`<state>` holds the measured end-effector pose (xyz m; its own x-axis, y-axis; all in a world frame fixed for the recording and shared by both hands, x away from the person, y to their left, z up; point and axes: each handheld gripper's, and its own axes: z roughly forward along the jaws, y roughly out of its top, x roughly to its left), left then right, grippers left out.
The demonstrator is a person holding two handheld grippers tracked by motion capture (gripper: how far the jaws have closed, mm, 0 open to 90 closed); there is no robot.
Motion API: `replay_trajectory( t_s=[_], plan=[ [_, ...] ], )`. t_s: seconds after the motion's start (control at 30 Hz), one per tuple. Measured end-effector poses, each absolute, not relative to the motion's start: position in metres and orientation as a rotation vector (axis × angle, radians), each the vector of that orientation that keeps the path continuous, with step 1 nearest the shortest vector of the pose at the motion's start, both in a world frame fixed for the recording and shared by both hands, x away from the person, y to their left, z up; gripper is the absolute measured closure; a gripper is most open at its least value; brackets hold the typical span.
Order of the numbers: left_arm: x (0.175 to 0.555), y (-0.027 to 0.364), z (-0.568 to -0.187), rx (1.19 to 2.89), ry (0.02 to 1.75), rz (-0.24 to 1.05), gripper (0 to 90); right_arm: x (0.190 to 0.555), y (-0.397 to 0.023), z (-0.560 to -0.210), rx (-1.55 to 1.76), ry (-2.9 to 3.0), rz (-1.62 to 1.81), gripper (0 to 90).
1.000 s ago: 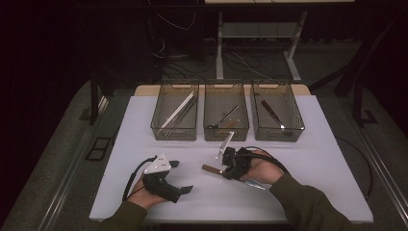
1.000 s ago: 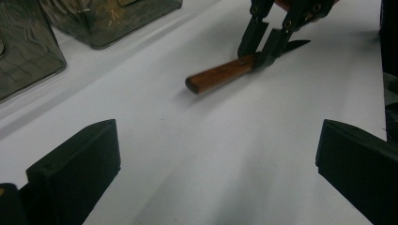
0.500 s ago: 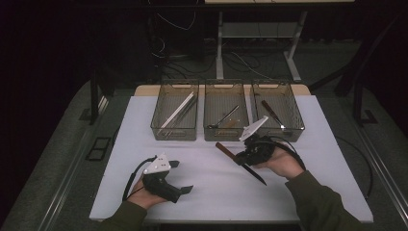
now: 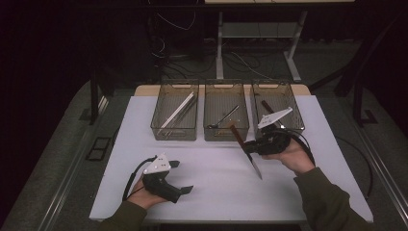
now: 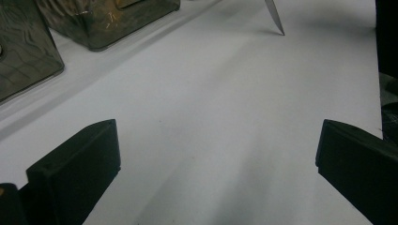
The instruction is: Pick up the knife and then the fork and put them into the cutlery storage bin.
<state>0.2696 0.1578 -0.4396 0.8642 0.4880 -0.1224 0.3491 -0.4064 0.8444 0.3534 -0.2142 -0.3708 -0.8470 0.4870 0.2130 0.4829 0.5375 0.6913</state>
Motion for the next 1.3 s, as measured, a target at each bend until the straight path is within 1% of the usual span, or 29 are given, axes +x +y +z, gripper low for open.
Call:
replay_trajectory(
  t_s=[0.3, 0.47, 0.6, 0.73, 1.03, 1.17, 1.3],
  plan=[
    [0.27, 0.158, -0.439, 2.036, 0.604, 0.178, 0.0, 0.355, -0.235, -0.357, 0.907, 2.661, 1.334, 76.8],
    [0.27, 0.158, -0.44, 2.036, 0.607, 0.178, 0.0, 0.356, -0.252, -0.341, 0.921, 2.584, 1.356, 76.8],
    [0.27, 0.158, -0.44, 2.033, 0.612, 0.177, 0.0, 0.363, -0.269, -0.323, 0.955, 2.498, 1.353, 76.8],
    [0.27, 0.158, -0.44, 2.034, 0.618, 0.174, 0.0, 0.377, -0.28, -0.307, 0.98, 2.442, 1.327, 76.8],
    [0.27, 0.158, -0.44, 2.029, 0.619, 0.169, 0.0, 0.422, -0.298, -0.274, 1.049, 2.316, 1.245, 76.8],
    [0.27, 0.158, -0.44, 2.031, 0.615, 0.172, 0.0, 0.444, -0.297, -0.274, 1.085, 2.297, 1.162, 76.8],
    [0.27, 0.158, -0.44, 2.031, 0.612, 0.17, 0.0, 0.463, -0.298, -0.287, 1.137, 2.279, 1.107, 76.8]
  ],
)
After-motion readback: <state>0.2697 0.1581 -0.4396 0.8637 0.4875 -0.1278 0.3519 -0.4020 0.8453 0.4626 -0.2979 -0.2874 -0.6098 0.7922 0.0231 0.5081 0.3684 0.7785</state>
